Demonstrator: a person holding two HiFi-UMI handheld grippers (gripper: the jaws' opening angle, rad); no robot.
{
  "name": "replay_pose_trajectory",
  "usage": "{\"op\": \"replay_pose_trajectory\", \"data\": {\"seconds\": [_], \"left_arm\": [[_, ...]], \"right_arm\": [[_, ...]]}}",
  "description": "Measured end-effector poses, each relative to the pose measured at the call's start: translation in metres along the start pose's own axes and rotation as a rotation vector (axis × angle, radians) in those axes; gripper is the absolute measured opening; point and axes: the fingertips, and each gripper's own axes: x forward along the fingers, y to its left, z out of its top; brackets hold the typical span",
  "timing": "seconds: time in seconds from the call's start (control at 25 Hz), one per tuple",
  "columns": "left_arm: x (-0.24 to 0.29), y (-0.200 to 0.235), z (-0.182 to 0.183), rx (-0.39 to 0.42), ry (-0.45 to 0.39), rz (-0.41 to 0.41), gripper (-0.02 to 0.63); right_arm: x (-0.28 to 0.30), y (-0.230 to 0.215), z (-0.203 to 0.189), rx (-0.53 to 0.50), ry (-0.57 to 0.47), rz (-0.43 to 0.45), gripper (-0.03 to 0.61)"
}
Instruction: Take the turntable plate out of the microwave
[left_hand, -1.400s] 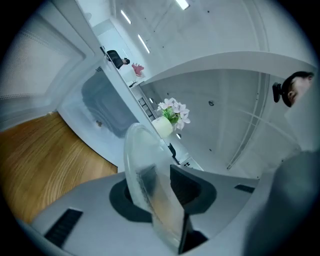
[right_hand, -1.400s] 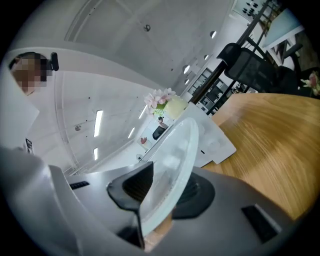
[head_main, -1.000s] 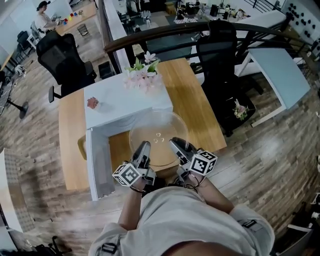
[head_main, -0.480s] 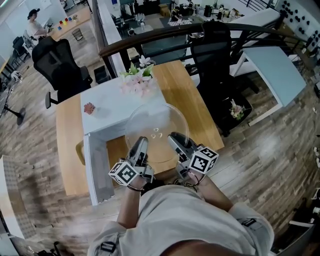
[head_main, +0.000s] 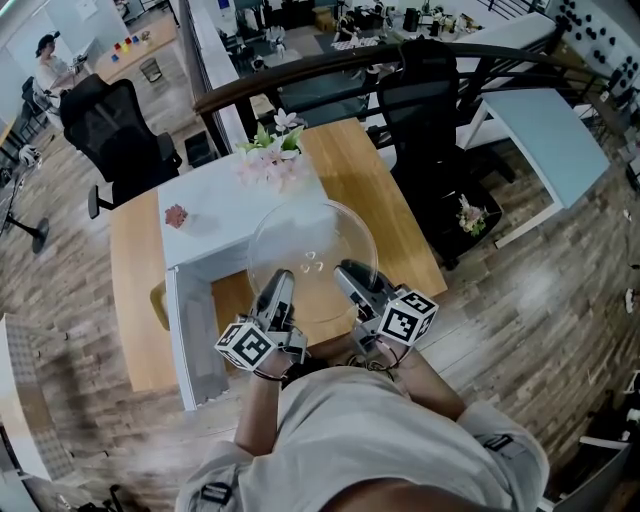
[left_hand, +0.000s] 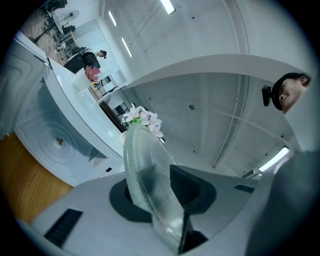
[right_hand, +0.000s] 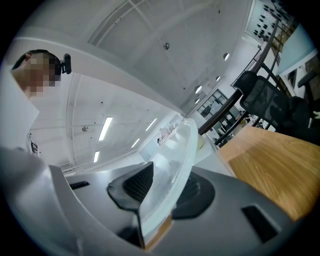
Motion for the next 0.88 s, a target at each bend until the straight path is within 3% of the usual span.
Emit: {"op": "replay_pose_trajectory", "data": {"seconds": [0.88], "left_arm": [[-0.0094,-0.0036,-0.0031,0.000,-0.005,0.001,0.117]], "right_arm": [[-0.0060,0.0069,-0.0049,-0.017,0.010,0.006,0.117]]}}
